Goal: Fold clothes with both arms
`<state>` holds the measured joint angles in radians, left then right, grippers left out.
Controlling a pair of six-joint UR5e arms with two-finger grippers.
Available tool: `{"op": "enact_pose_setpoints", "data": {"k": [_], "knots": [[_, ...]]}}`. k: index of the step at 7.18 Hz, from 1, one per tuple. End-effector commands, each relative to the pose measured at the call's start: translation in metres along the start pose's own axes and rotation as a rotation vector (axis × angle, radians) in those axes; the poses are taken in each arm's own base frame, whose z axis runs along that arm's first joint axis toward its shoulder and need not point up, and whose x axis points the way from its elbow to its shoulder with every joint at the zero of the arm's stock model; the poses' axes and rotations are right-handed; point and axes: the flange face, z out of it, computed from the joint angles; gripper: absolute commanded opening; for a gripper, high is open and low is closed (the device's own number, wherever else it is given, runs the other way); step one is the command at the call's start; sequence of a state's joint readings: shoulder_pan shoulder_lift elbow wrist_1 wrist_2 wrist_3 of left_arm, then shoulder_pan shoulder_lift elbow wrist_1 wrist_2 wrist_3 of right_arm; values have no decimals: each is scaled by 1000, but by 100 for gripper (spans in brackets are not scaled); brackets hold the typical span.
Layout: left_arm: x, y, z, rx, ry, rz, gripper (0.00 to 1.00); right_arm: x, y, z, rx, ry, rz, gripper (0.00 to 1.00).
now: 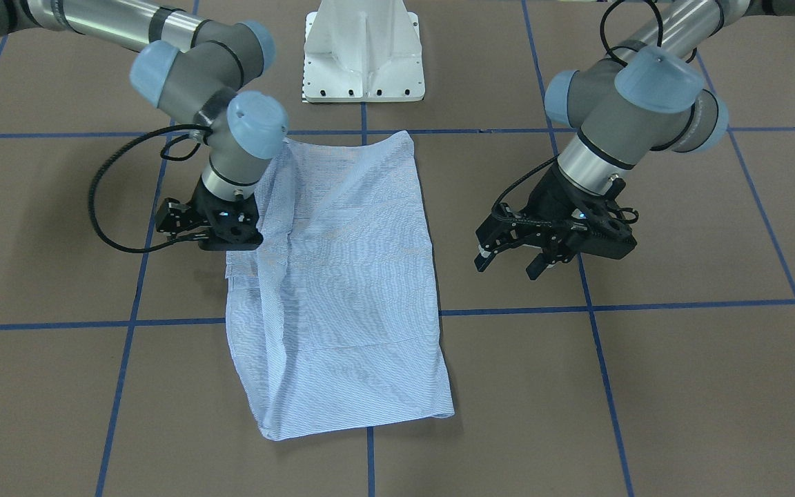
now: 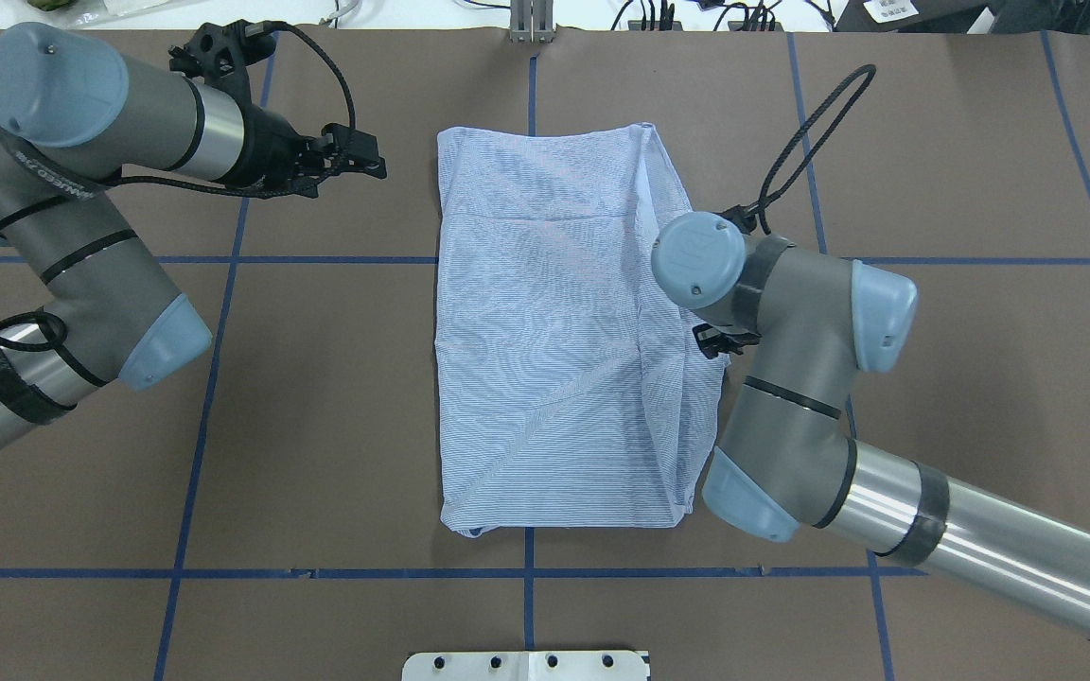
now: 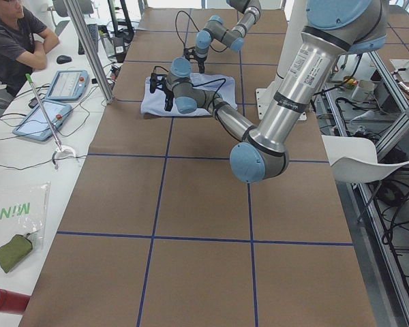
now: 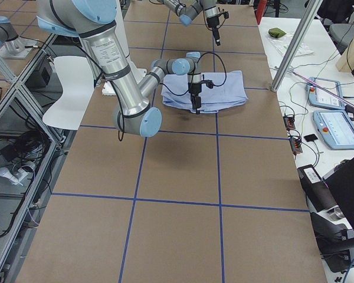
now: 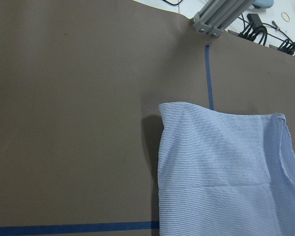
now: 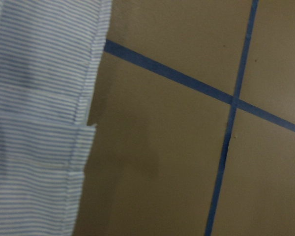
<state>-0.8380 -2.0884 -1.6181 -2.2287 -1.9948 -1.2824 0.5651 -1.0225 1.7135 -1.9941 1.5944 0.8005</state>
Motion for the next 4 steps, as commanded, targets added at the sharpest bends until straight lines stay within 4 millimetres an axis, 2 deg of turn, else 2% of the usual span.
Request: {"op": "enact_pose_setpoints", "data": {"k": [1,2,3,4], "knots": [[10,0,-2,2,10,1,100,21,5,-21,23,-63,4,100],[10,-1,-2,5,10,2,100,24,7,-48,58,-132,15,100],[10,-1,-3,7,11,3,100,18,9,-67,93,-212,10,100],[10,-1,-2,6,9,4,100,-2,20,-75,108,-256,-25,100]]}}
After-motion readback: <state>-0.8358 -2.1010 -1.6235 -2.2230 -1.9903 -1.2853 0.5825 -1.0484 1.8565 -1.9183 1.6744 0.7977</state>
